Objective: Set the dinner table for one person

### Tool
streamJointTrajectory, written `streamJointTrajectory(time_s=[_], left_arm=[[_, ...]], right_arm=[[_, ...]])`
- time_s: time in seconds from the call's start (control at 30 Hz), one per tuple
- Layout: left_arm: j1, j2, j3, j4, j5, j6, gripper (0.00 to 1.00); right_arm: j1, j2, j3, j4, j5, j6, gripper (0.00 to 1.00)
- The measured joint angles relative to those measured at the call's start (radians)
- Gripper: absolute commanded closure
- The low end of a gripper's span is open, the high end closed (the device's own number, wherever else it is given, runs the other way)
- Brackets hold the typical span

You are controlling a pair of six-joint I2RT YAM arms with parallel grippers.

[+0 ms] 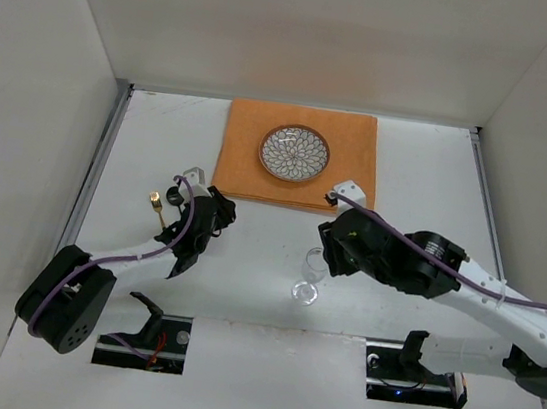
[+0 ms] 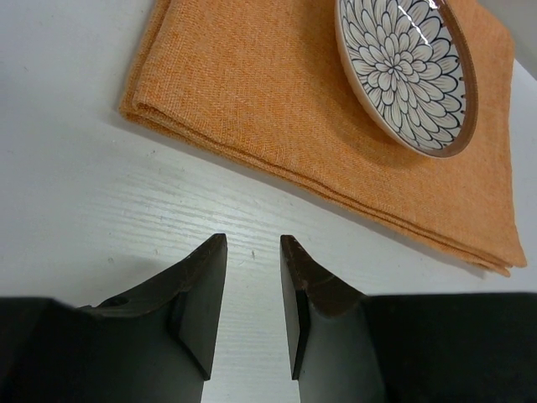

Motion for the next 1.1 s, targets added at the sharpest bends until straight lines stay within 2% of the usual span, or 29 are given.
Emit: streamJointTrajectory(time_s=[0.27, 0.83, 1.1], left_arm=[[-0.002, 0.002, 0.0, 0.001, 0.004, -0.004, 0.7], [0.003, -0.001, 0.0, 0.001, 0.014, -0.016, 0.69], [0.01, -0.019, 0.0, 0.003, 0.015, -0.02, 0.68]], right_arm=[[-0.006, 0.054, -0.01, 0.042, -0.043, -0.021, 0.57], [-0.044, 0.071, -0.055, 0.066, -0.065, -0.04, 0.81], [-0.044, 0.07, -0.031, 0.045, -0.043, -0.044, 0.83]])
